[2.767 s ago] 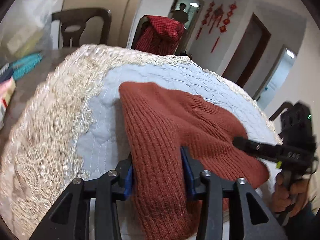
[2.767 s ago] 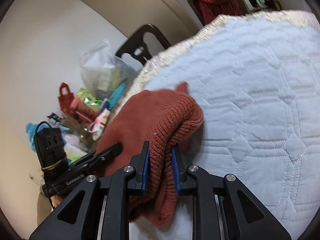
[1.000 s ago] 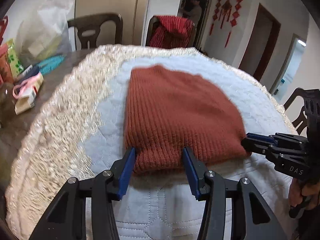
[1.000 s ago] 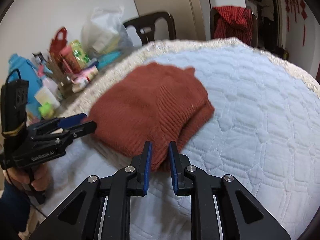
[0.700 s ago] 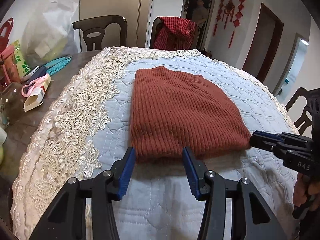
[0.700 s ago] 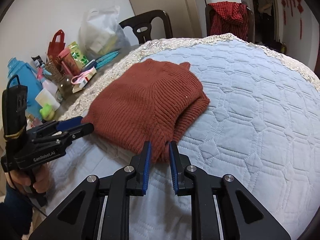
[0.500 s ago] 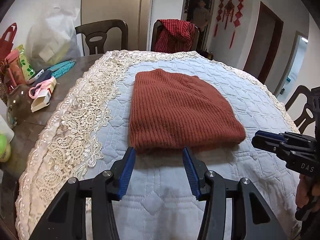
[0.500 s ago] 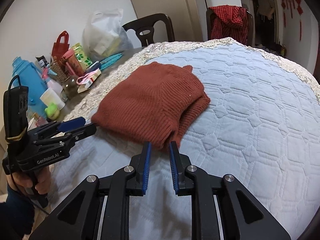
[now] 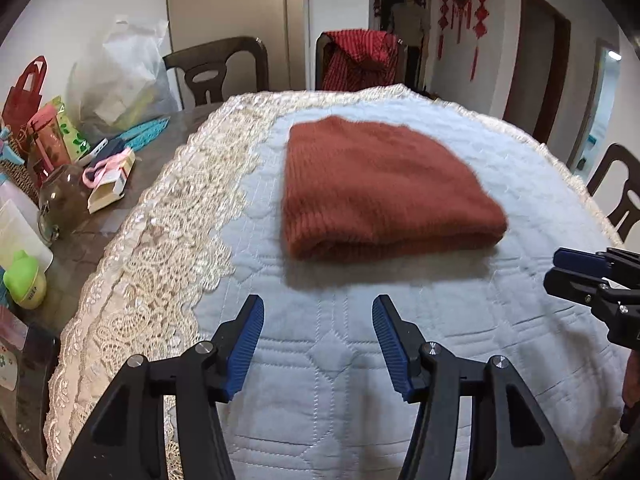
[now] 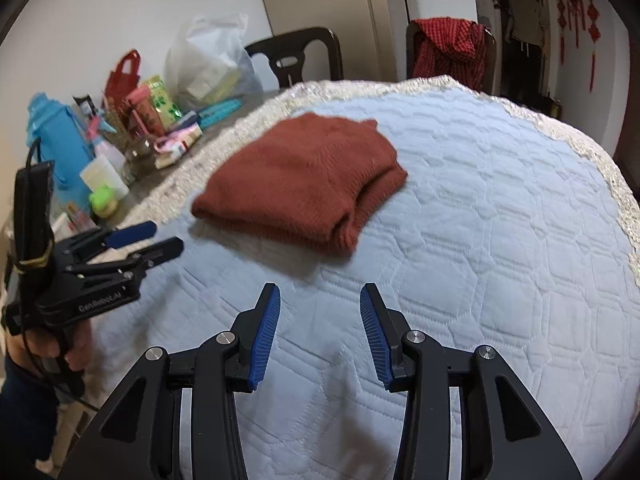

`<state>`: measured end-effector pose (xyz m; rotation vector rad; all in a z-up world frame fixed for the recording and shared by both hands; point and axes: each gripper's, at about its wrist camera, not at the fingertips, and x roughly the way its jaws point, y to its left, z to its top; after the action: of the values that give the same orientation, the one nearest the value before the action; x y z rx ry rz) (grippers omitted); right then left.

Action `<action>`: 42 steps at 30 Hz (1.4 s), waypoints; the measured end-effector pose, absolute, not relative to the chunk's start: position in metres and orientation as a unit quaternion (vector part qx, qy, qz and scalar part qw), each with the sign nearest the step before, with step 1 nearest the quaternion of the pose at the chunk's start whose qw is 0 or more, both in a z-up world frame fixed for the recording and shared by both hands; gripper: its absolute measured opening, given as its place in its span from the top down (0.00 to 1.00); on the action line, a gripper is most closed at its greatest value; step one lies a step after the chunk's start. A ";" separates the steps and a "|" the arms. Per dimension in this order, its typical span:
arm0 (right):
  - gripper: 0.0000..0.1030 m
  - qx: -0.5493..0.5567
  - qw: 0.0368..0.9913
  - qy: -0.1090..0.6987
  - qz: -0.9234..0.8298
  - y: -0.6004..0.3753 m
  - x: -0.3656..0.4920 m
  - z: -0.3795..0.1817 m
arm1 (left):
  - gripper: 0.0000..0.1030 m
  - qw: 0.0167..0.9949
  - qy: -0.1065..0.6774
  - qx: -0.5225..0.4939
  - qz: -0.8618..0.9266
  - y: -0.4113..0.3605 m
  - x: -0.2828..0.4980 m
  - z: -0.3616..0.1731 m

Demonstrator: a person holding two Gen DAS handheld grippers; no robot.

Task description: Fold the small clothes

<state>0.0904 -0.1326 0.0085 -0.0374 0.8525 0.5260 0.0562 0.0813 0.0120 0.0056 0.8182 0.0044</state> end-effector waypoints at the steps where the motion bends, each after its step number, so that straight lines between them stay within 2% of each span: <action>1: 0.59 -0.024 0.877 0.412 0.246 -0.131 0.091 0.004 | 0.42 0.916 0.400 0.001 0.005 0.083 0.057 0.010; 10: 0.58 -0.040 0.876 0.434 0.206 -0.128 0.103 -0.016 | 0.42 0.906 0.424 -0.004 0.013 0.089 0.064 -0.003; 17: 0.54 -0.050 0.879 0.429 0.202 -0.124 0.101 -0.020 | 0.35 0.906 0.423 -0.012 0.012 0.092 0.065 -0.006; 25: 0.47 -0.066 0.878 0.428 0.204 -0.120 0.100 -0.020 | 0.33 0.907 0.421 -0.008 0.014 0.090 0.064 -0.006; 42: 0.45 -0.062 0.877 0.428 0.208 -0.118 0.100 -0.020 | 0.31 0.907 0.421 -0.011 0.012 0.090 0.064 -0.006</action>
<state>0.1003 -0.1180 -0.0204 -0.1295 0.8937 0.4333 0.0641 0.0900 -0.0059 -0.0219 0.8693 0.0255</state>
